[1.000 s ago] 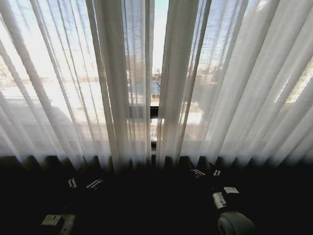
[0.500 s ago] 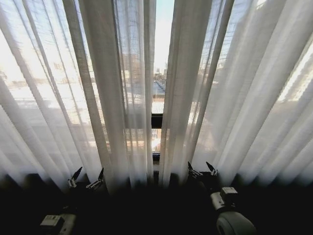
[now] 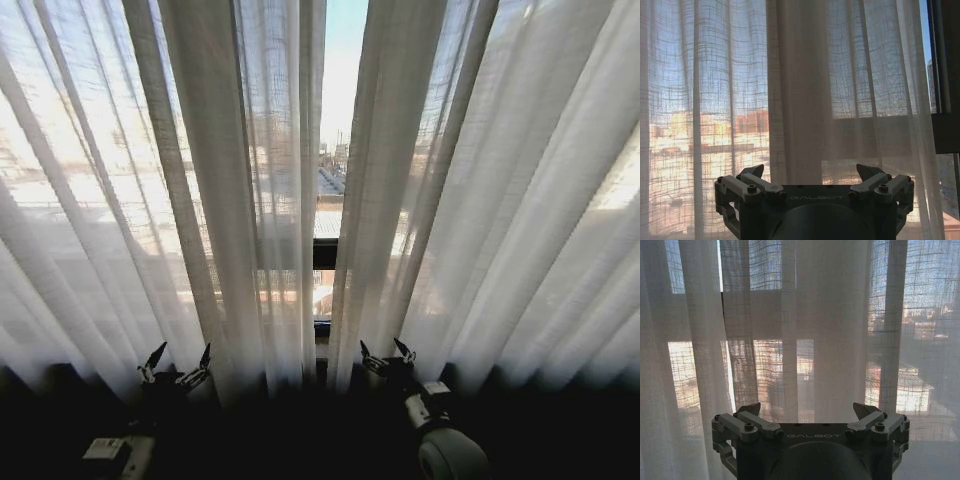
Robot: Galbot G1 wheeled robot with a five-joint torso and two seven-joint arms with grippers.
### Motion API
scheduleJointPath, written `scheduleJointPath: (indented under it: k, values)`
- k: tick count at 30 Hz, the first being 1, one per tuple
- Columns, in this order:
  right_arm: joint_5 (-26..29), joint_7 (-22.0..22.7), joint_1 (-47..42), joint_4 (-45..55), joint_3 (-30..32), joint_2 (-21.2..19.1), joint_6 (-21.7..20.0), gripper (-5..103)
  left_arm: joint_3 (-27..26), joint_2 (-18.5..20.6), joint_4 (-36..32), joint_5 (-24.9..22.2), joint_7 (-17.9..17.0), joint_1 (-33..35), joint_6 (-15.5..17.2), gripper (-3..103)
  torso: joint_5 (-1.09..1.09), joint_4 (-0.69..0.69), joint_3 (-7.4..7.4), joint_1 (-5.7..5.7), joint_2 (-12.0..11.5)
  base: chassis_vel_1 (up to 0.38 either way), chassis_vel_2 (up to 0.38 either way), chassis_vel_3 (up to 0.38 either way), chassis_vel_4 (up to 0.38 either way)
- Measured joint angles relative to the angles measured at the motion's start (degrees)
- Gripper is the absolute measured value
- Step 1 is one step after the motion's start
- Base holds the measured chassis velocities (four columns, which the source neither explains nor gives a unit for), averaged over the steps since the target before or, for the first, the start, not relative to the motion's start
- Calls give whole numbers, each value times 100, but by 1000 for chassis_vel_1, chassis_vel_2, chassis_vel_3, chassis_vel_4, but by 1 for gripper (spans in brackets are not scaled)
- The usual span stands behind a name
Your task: Open the curtains by pulling them apart, changing their state from closed to fully open.
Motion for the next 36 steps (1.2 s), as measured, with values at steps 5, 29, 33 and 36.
scheduleJointPath:
  k: [5,29,33,36]
  values:
    - [6,359,650,-665,-174,-135,4,100,-94,-133,-40,-3,-8,83,-50,100,0,3,4,12,-6,0,0,0,0]
    - [214,478,2525,-2169,-978,-254,34,100,-239,-489,-24,15,-20,143,-195,100,-2,3,2,7,-4,0,0,0,0]
    - [213,478,2117,-1857,-960,-335,32,100,-181,-497,-24,43,-19,114,-194,100,0,0,2,8,-4,0,0,0,0]
    - [211,483,1705,-1514,-927,-413,31,100,-152,-497,-30,84,-17,98,-185,100,-1,0,2,7,-4,0,0,0,0]
